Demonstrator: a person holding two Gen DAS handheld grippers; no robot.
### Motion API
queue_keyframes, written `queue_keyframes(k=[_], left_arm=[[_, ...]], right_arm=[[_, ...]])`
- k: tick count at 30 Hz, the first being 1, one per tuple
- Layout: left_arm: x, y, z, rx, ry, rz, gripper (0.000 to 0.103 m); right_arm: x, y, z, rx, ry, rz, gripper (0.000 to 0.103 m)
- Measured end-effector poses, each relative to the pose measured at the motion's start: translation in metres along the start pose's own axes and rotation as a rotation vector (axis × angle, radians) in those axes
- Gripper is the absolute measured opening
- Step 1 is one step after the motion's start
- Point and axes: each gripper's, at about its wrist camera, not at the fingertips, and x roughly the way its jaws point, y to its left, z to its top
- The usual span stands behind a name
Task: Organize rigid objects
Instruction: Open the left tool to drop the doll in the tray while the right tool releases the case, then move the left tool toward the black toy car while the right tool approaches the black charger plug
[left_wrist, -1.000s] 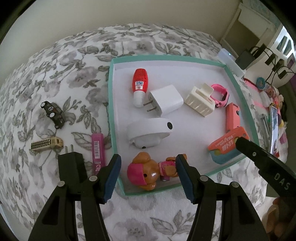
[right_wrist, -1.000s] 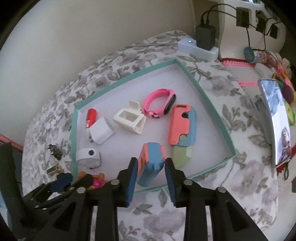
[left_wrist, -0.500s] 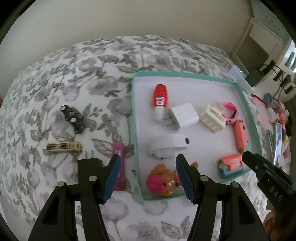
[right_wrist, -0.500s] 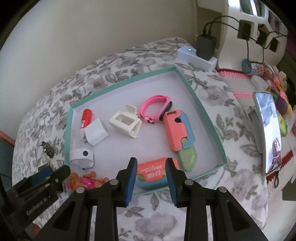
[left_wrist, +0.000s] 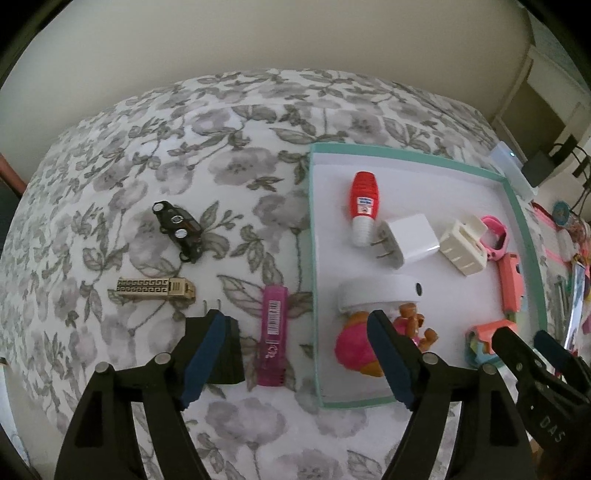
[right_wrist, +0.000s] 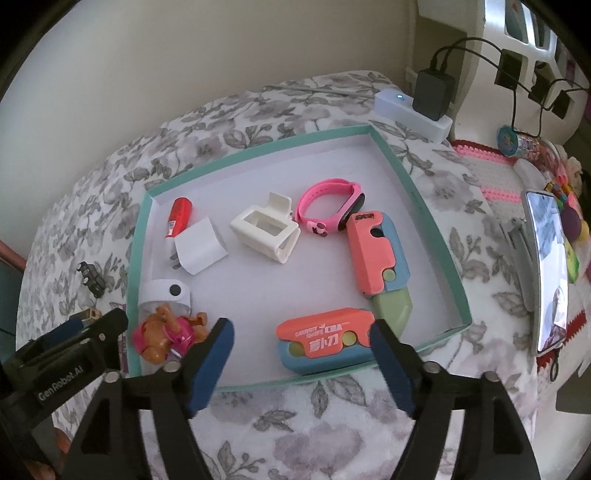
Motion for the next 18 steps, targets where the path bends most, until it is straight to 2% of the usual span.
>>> queue_keyframes(k=[2,4,5,7,13,15,18], left_arm=[[0.001,0.002,0.0,-0.008,0.001,0.009,0.082],[0.003,0.005,0.0,-0.018,0.004,0.014,0.092],[0.004,0.007,0.0,-0.025,0.003,0.016,0.093],[0.004,0.009,0.0,-0.031,0.001,0.018,0.093],[0.005,0.016,-0.001,-0.046,-0.01,0.039,0.093],[0.004,0.019,-0.001,-0.05,-0.016,0.039,0.098],[-0.001,0.026,0.001,-0.059,-0.035,0.037,0.1]], right_arm=[[0.001,0.0,0.0,-0.005,-0.002,-0.009,0.092],[0.001,0.0,-0.001,-0.003,-0.001,-0.007,0.094],[0.002,0.001,-0.001,-0.003,0.001,-0.007,0.095],[0.002,0.001,-0.001,-0.007,0.002,-0.013,0.103],[0.005,0.003,-0.003,-0.025,-0.001,-0.025,0.103],[0.004,0.003,-0.003,-0.027,-0.003,-0.027,0.103],[0.005,0.004,-0.003,-0.024,-0.003,-0.022,0.103]])
